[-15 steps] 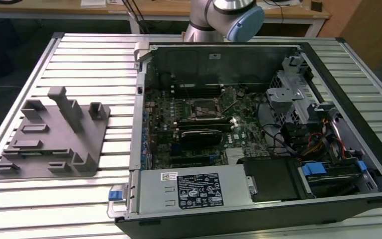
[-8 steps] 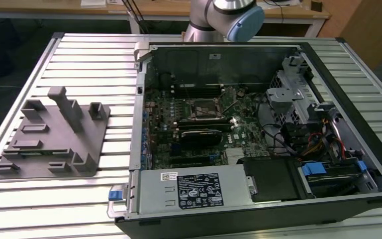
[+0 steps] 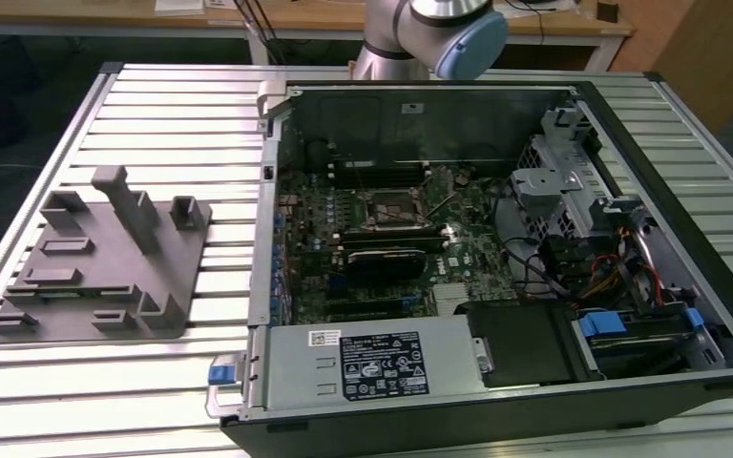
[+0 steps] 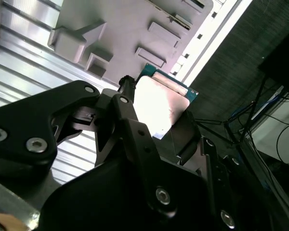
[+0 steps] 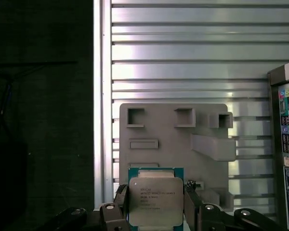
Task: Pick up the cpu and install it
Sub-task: 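Pick up the cpu and move it towards the insertion slot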
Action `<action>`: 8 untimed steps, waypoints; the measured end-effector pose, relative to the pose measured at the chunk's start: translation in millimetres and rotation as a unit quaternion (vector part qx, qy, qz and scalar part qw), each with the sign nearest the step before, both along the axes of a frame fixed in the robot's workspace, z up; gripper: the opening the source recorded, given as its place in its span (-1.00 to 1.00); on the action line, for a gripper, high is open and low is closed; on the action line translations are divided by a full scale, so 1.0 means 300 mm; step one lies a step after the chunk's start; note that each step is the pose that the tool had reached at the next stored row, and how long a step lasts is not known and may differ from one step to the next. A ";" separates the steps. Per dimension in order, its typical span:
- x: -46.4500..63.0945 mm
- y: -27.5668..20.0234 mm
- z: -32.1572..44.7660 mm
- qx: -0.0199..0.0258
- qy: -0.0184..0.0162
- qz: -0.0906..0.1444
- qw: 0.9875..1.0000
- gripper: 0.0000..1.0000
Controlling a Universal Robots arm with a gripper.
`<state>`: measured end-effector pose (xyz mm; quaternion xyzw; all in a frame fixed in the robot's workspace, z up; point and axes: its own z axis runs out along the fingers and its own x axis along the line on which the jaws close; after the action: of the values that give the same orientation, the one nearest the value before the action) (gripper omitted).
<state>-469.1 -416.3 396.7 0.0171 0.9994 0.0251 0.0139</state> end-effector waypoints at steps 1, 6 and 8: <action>0.008 0.000 0.000 0.000 0.000 0.000 1.000 0.08; 0.053 0.000 0.000 0.000 0.000 0.000 1.000 0.08; 0.070 0.000 0.000 0.000 0.000 0.000 1.000 0.08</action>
<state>-448.0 -416.3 396.7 0.0171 0.9994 0.0251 0.0139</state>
